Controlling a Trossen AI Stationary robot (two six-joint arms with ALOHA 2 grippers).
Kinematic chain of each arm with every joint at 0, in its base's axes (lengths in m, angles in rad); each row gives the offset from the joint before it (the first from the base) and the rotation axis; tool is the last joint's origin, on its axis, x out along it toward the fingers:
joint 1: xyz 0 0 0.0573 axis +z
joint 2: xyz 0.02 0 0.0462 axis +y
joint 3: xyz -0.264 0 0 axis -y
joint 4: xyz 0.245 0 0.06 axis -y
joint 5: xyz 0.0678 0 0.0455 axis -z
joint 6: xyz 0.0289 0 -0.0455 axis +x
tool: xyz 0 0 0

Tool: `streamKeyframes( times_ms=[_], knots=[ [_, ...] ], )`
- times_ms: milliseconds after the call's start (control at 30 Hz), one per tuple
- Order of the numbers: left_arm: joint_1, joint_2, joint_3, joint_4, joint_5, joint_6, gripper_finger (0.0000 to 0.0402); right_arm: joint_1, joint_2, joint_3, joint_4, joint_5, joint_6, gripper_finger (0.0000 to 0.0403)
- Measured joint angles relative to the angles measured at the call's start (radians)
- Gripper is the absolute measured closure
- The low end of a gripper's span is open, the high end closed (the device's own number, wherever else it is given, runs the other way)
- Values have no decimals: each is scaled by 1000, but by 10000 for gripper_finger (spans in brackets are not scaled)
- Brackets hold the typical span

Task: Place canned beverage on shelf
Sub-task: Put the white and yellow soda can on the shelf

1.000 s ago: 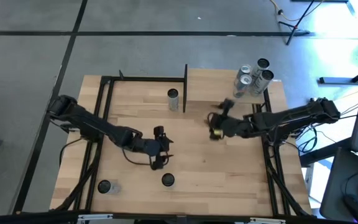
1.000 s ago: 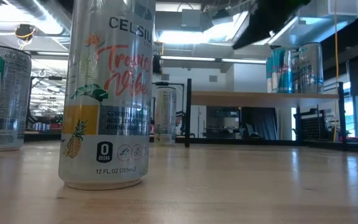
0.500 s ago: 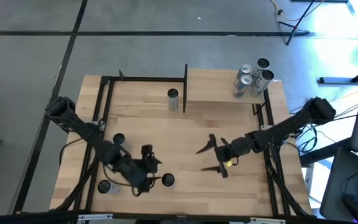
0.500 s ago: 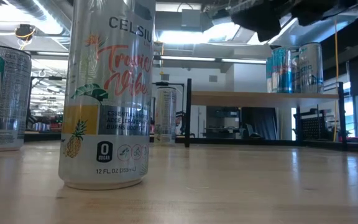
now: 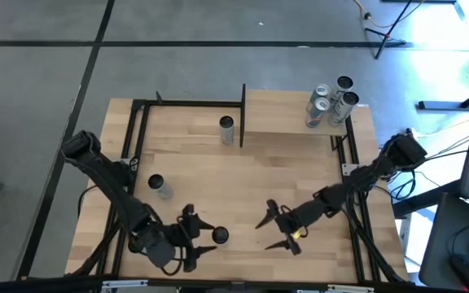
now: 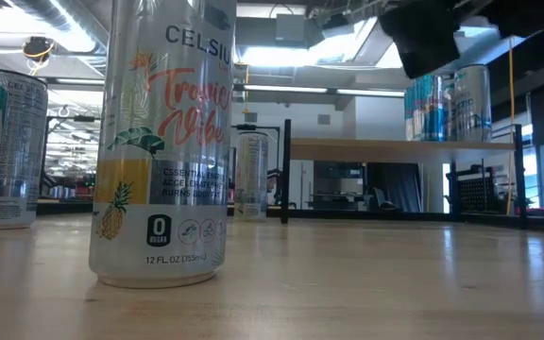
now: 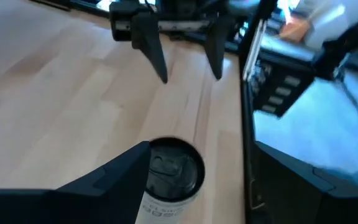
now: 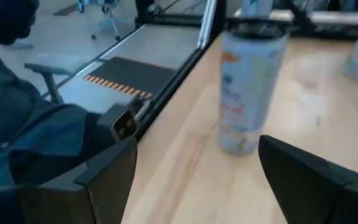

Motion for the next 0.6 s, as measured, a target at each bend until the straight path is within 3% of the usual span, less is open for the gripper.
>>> streamKeyframes(
  times_ms=[300,433,600],
  knots=[
    [61,11,0,31,72,24,127,79,11,-1,-7,39,63,81],
    [101,21,0,36,182,-11,97,118,11,-1,-6,92,65,81],
    [125,46,0,34,202,2,54,153,11,-1,-6,126,65,81]
  ],
)
